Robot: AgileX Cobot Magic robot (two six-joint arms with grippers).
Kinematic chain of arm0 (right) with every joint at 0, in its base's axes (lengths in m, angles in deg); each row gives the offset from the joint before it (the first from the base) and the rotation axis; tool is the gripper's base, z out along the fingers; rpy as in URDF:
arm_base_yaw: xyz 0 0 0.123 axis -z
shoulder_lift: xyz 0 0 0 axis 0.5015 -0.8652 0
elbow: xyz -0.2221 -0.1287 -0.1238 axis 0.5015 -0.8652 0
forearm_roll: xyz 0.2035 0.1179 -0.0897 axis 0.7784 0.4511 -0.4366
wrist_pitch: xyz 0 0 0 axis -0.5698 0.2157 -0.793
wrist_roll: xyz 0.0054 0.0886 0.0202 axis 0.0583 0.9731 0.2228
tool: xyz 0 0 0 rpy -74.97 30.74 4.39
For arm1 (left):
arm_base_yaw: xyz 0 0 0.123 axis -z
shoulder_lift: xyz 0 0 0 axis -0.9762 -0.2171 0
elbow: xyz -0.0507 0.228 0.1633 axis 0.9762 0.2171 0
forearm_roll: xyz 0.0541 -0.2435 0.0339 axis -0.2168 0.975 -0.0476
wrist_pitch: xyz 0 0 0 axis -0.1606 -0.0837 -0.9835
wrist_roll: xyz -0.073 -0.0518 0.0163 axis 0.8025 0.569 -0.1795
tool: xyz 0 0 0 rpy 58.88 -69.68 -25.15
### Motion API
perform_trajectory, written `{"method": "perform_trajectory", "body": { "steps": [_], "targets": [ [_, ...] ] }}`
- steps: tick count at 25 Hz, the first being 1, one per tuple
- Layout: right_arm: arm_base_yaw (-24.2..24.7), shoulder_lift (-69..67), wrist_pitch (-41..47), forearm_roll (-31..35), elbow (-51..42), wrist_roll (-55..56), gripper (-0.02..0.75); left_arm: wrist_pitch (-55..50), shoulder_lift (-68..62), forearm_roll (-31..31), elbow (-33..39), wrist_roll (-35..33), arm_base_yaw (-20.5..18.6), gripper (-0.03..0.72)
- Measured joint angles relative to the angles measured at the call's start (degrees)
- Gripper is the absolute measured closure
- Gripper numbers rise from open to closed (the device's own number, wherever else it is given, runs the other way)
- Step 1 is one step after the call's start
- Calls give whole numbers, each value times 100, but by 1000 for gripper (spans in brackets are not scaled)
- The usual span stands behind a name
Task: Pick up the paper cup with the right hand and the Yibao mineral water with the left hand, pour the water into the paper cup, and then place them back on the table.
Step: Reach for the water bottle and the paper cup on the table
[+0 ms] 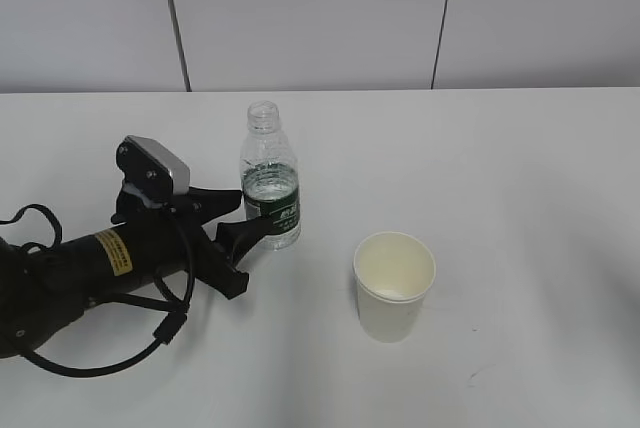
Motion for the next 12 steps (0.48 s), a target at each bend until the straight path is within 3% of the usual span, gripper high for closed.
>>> {"method": "perform_trajectory", "body": {
  "steps": [2,6,9,12],
  "targets": [
    [-84,0,-188,-946,-11,1184,150,0,0,0,0,0,0,319],
    [-131,0,-1561,-2276,-358,2749,150,0,0,0,0,0,0,325],
    [-131,0,-2462,-2995,-787,3398,150,0,0,0,0,0,0,334],
    [-131,0,-2791,-3275,-1173,3696,150,0,0,0,0,0,0,341]
  ]
}}
